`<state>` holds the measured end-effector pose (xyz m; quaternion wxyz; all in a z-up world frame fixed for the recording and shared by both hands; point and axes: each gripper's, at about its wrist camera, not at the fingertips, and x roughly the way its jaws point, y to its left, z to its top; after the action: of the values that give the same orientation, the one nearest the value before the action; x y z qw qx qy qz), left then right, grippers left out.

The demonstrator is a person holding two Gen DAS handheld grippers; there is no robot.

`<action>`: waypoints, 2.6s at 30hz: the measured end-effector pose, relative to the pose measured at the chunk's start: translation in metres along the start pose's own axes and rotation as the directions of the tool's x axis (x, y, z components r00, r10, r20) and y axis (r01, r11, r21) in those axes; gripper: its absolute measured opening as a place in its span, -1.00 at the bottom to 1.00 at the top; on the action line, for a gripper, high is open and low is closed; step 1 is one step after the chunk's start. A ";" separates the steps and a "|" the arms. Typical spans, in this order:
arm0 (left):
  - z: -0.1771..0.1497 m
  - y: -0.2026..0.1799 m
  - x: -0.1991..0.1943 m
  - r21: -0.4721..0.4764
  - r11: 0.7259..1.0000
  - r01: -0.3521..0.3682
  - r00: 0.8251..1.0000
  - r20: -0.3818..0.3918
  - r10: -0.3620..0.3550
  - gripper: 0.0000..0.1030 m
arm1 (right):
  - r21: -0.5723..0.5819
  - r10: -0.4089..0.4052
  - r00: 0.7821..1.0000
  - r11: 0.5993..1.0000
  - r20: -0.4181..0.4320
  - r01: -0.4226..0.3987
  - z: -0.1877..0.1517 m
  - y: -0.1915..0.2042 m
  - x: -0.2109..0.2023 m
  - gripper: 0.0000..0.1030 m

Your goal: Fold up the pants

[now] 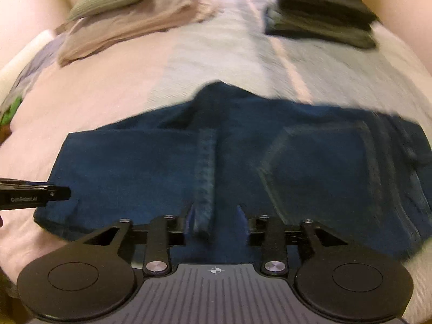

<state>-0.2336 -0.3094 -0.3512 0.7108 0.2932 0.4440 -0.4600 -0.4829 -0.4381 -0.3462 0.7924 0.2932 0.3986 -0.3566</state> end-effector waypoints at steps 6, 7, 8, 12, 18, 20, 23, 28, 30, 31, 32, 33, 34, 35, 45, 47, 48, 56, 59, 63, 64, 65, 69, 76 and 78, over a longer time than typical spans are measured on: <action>-0.004 -0.031 -0.023 -0.037 0.998 -0.054 0.995 -0.089 0.050 -0.16 | 0.118 -0.020 0.999 0.993 -0.038 0.024 -0.008 -0.038 -0.033 -0.15; -0.004 -0.034 -0.025 -0.041 0.997 -0.061 0.993 -0.099 0.057 -0.14 | 0.125 -0.025 0.999 0.992 -0.037 0.029 -0.008 -0.043 -0.038 -0.12; -0.005 -0.038 -0.028 -0.042 0.997 -0.070 0.992 -0.111 0.065 -0.12 | 0.128 -0.028 0.999 0.991 -0.035 0.032 -0.008 -0.046 -0.042 -0.07; -0.009 -0.047 -0.034 -0.048 0.996 -0.080 0.990 -0.123 0.074 -0.11 | 0.149 -0.036 0.999 0.988 -0.034 0.041 -0.010 -0.061 -0.052 0.01; -0.009 -0.057 -0.033 -0.039 0.993 -0.110 0.987 -0.125 0.104 -0.11 | 0.251 -0.032 0.999 0.967 -0.031 0.039 -0.021 -0.096 -0.057 0.02; -0.010 -0.060 -0.031 -0.037 0.992 -0.119 0.985 -0.130 0.113 -0.11 | 0.305 -0.028 0.999 0.952 -0.027 0.035 -0.026 -0.112 -0.060 0.02; -0.011 -0.063 -0.029 -0.035 0.992 -0.120 0.985 -0.125 0.115 -0.11 | 0.383 -0.019 1.000 0.923 -0.010 0.021 -0.032 -0.137 -0.064 0.02; -0.016 -0.060 -0.034 -0.035 0.997 -0.062 0.997 -0.048 0.060 -0.11 | 0.526 0.012 1.000 0.850 0.028 -0.025 -0.043 -0.175 -0.074 0.02; -0.015 -0.051 -0.036 -0.057 0.997 -0.048 0.999 -0.028 0.046 -0.11 | 0.558 0.013 0.999 0.829 0.039 -0.033 -0.046 -0.186 -0.080 0.02; -0.014 -0.043 -0.037 -0.072 0.996 -0.044 0.999 -0.023 0.043 -0.08 | 0.570 0.010 0.999 0.821 0.042 -0.032 -0.047 -0.190 -0.083 0.02; -0.013 -0.034 -0.038 -0.086 0.995 -0.040 0.999 -0.019 0.038 -0.02 | 0.578 0.007 0.999 0.815 0.046 -0.032 -0.048 -0.194 -0.085 0.02; -0.011 -0.026 -0.037 -0.098 0.994 -0.041 0.999 -0.013 0.040 0.01 | 0.583 0.002 0.999 0.812 0.051 -0.031 -0.048 -0.198 -0.088 0.02; -0.010 -0.016 -0.036 -0.112 0.992 -0.049 0.999 -0.008 0.049 0.04 | 0.592 -0.017 0.998 0.805 0.056 -0.020 -0.048 -0.200 -0.091 0.02; -0.009 -0.009 -0.035 -0.122 0.991 -0.054 0.999 -0.008 0.054 0.07 | 0.591 -0.033 0.998 0.807 0.057 -0.007 -0.047 -0.203 -0.094 0.02; -0.072 0.057 -0.017 -0.627 0.772 0.106 0.991 0.007 -0.131 0.10 | 0.623 -0.158 0.987 0.776 0.035 0.102 -0.056 -0.229 -0.105 0.02; -0.088 0.069 -0.008 -0.744 0.651 0.149 0.986 0.059 -0.158 0.10 | 0.639 -0.173 0.985 0.760 0.028 0.116 -0.059 -0.232 -0.107 0.02; -0.095 0.075 -0.002 -0.792 0.584 0.180 0.981 0.103 -0.163 0.10 | 0.644 -0.180 0.983 0.755 0.025 0.122 -0.059 -0.232 -0.108 0.02; -0.107 0.103 0.030 -0.824 0.467 0.320 0.947 0.265 -0.182 0.10 | 0.618 -0.238 0.971 0.765 0.008 0.182 -0.044 -0.220 -0.103 0.02; -0.109 0.110 0.033 -0.790 0.501 0.354 0.934 0.273 -0.229 0.07 | 0.594 -0.256 0.967 0.776 -0.007 0.209 -0.037 -0.211 -0.097 0.02; -0.096 0.120 0.028 -0.664 0.658 0.355 0.929 0.176 -0.325 -0.06 | 0.562 -0.303 0.952 0.780 -0.044 0.274 -0.030 -0.202 -0.093 0.02; -0.090 0.124 0.025 -0.615 0.705 0.355 0.928 0.139 -0.346 -0.05 | 0.553 -0.312 0.949 0.783 -0.045 0.284 -0.028 -0.199 -0.094 0.02; -0.083 0.128 0.019 -0.561 0.750 0.351 0.928 0.100 -0.359 -0.06 | 0.546 -0.321 0.946 0.785 -0.049 0.294 -0.027 -0.197 -0.095 0.02; -0.052 0.139 -0.006 -0.351 0.886 0.302 0.952 0.059 -0.301 -0.08 | 0.526 -0.365 0.929 0.779 -0.061 0.341 -0.019 -0.190 -0.097 0.02; -0.006 0.150 0.050 -0.390 0.837 0.383 0.906 -0.016 -0.422 -0.04 | 0.502 -0.417 0.904 0.765 -0.092 0.403 -0.012 -0.180 -0.091 0.02; -0.004 0.154 0.065 -0.429 0.801 0.416 0.884 -0.014 -0.467 -0.04 | 0.497 -0.414 0.905 0.768 -0.094 0.403 -0.011 -0.178 -0.094 0.02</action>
<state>-0.0825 -0.2698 -0.4100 0.6018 0.0510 0.6288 -0.4897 -0.6700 -0.5009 -0.3047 0.5949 0.3928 0.3369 -0.6151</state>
